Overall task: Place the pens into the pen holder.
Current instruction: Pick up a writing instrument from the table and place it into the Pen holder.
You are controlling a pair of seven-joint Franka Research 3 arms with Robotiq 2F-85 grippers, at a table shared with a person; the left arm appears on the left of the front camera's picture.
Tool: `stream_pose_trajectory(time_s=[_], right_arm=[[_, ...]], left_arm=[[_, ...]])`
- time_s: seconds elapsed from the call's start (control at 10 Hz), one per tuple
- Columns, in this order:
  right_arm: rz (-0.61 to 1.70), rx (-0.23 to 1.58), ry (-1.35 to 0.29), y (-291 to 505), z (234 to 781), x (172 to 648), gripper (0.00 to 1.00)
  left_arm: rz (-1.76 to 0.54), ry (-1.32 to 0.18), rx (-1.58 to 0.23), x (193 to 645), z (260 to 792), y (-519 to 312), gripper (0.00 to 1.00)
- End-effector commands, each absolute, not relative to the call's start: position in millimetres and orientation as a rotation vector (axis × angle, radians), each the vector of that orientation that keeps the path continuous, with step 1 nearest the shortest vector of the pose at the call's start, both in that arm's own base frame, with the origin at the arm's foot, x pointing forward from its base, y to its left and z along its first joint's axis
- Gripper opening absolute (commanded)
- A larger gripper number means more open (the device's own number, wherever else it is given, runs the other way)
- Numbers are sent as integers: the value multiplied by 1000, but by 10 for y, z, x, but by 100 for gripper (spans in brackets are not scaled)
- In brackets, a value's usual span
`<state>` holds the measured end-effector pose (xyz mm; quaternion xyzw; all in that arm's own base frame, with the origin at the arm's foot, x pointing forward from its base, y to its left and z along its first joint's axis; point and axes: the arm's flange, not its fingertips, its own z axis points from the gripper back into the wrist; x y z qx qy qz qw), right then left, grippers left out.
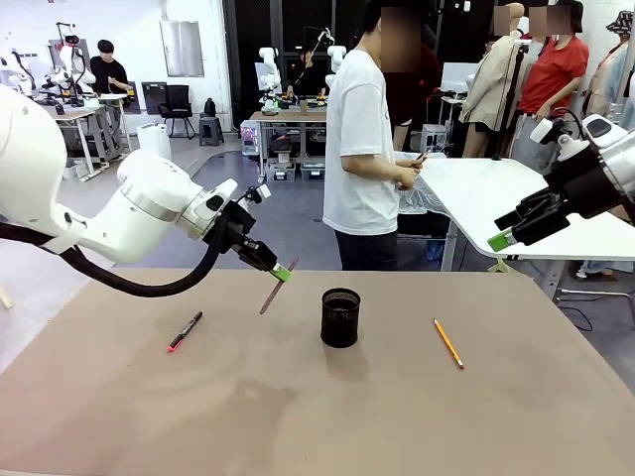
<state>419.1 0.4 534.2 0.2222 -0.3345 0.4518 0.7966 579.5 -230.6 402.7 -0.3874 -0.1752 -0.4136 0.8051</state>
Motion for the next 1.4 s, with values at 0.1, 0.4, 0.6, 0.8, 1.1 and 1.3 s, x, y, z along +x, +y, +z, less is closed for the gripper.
stream_pose_trajectory(time_s=[0.1, 0.4, 0.6, 0.8, 1.1, 1.3], right_arm=[[968, 500, -742, 21, 5337, 4187, 100], [968, 500, -742, 21, 5337, 4187, 100], [968, 500, -742, 21, 5337, 4187, 100], [968, 500, -742, 21, 5337, 4187, 100], [968, 500, -742, 21, 5337, 4187, 100], [968, 500, -742, 21, 5337, 4187, 100]], left_arm=[[-873, -356, -809, 5828, 4060, -2325, 0], [-883, -366, -821, 5789, 4012, -2335, 0], [-1132, -465, -1010, 5770, 4190, -2183, 0], [-1235, -590, -1128, 5724, 4415, -2038, 0], [-1322, -725, -1285, 5684, 4621, -1859, 0], [-1378, -867, -1312, 5693, 4697, -1848, 0]])
